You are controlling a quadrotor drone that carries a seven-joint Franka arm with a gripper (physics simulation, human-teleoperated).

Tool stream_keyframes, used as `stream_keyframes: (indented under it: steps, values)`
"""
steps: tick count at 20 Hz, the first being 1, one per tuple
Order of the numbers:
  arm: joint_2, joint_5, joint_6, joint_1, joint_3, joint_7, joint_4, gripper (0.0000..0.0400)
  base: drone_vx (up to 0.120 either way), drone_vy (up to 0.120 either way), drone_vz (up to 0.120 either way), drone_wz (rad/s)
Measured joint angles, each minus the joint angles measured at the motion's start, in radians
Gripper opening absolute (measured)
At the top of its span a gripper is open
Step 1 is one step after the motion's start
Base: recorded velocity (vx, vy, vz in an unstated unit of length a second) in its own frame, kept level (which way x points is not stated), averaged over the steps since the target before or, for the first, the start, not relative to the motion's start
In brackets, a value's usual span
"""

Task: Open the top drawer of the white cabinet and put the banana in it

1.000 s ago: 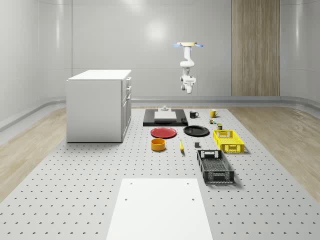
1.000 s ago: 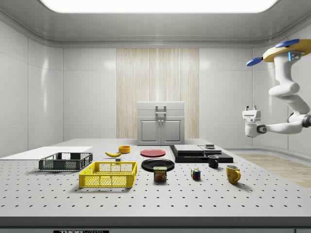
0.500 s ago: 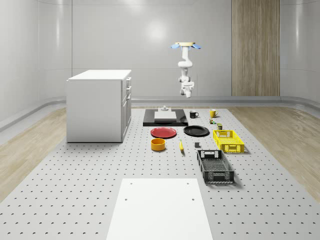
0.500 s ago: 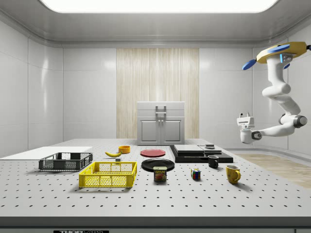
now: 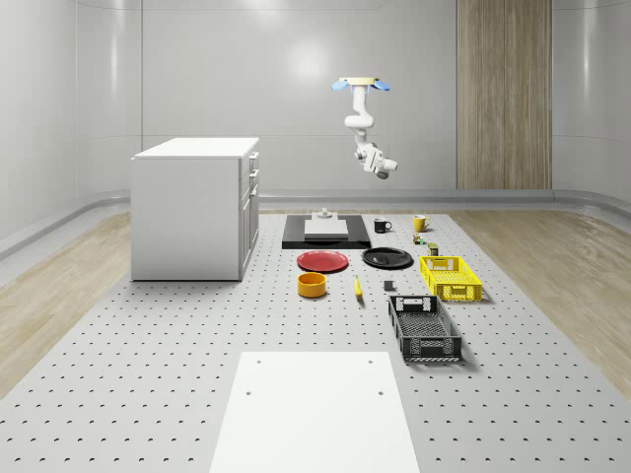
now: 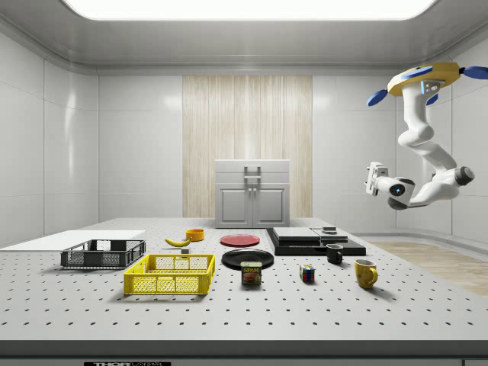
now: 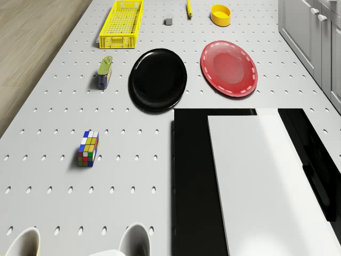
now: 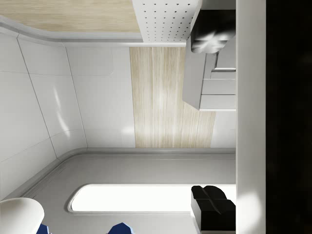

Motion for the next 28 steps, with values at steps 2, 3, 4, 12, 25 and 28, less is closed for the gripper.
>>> stream_keyframes:
  steps: [2, 3, 4, 12, 25, 28]
  values:
    - [-0.011, 0.044, 0.007, 0.025, -0.034, -0.006, -0.025, 0.0400, 0.120, -0.120, 0.120, 0.000]
    - [-0.016, 0.060, 0.011, 0.037, -0.047, -0.008, -0.034, 0.0400, 0.120, -0.120, 0.120, 0.000]
    - [-0.021, 0.072, 0.015, 0.048, -0.059, -0.009, -0.043, 0.0400, 0.120, -0.120, 0.120, 0.000]
    - [-0.063, 0.107, 0.055, 0.119, -0.120, -0.004, -0.079, 0.0400, 0.120, -0.120, 0.120, 0.000]
    - [-0.126, 0.080, 0.122, 0.206, -0.170, 0.026, -0.096, 0.0400, 0.120, -0.062, 0.068, 0.000]
    - [-0.140, 0.071, 0.136, 0.224, -0.178, 0.034, -0.098, 0.0400, 0.120, -0.053, 0.000, 0.000]
